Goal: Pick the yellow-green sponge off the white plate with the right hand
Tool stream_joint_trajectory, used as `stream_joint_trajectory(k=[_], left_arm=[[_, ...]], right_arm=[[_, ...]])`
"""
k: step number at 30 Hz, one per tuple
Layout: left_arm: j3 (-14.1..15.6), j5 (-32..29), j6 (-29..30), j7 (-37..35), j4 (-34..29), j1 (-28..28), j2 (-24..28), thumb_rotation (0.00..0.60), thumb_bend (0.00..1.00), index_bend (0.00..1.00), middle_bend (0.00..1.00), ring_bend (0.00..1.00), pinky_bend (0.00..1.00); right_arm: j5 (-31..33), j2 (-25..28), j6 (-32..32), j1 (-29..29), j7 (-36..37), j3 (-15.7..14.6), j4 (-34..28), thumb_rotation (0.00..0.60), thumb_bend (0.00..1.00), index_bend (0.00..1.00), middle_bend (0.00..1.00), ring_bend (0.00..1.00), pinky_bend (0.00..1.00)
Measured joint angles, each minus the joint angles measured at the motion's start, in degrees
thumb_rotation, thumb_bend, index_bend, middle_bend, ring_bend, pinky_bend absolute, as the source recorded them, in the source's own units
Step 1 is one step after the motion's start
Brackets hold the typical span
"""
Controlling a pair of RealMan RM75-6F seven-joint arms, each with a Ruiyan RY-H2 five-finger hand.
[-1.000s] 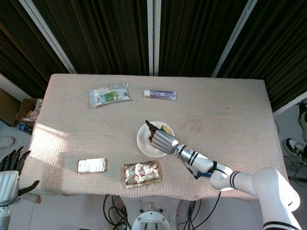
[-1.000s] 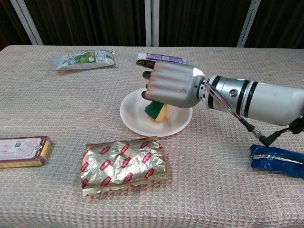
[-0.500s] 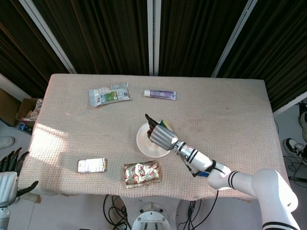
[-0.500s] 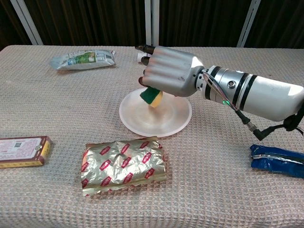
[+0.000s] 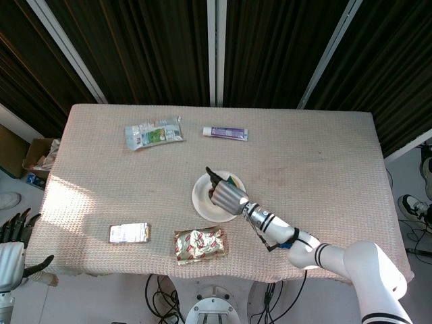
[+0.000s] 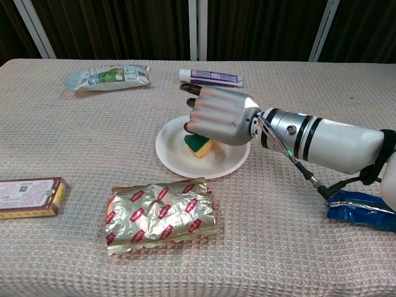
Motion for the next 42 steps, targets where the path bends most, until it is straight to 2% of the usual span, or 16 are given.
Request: stream_joint_trajectory(k=[7,12,16,25,30,35,42], left_arm=[[-0.11,0.19,0.28,0.12,-0.31,0.03,0.11,0.6,0.02,0.13,0.04,0.04,0.11],[-0.07,0.01,-0.12,0.32,-0.32,0.01,0.12,0.6,0.02,0.13,0.04,0.04,0.11],[-0.1,-0.13,-0.36,0.48,-0.42,-0.05,0.15,0.6,0.02,0.13,0.04,0.04,0.11],[-0.19,-0.1,-0.44,1.03,-1.19,-0.17,0.72,0.6,0.02,0.13,0.04,0.04,0.11],[-0.24,-0.11,-0.16,1.31,-1.5,-0.01,1.02,0.6,0.02,0.13,0.04,0.04,0.11],[-0.18,0.21,-0.27,1.68,-1.8,-0.17,0.87,0.6,0.02,0.13,0.04,0.04,0.11],[-0.11,0.2,-0.36,2.14,-2.15,-0.17,1.1,0.6,0.02,0.13,0.04,0.04,0.11]], right_arm=[[0.39,2.01,3.53,-0.95,7.11,1.32,-3.32,0.6,0.44,0.7,0.5,0.24,0.0],[1.94,1.24,2.38,-1.73,13.19,1.2,-4.13,0.6,0.44,0.7,0.5,0.24,0.0],[3.67,-1.28,0.49,-2.28,17.07,1.07,-2.07,0.6,0.44,0.7,0.5,0.24,0.0],[4.92,-4.99,0.33,-2.27,21.42,2.14,4.55,0.6,0.44,0.7,0.5,0.24,0.0],[3.9,-2.89,2.66,-2.72,24.77,2.07,1.28,0.6,0.44,0.7,0.5,0.24,0.0],[3.03,0.37,2.62,-3.47,25.24,0.54,-3.73,0.6,0.44,0.7,0.5,0.24,0.0],[3.12,-1.02,-0.25,-3.11,24.11,-0.27,-2.08,0.6,0.45,0.7,0.5,0.24,0.0]])
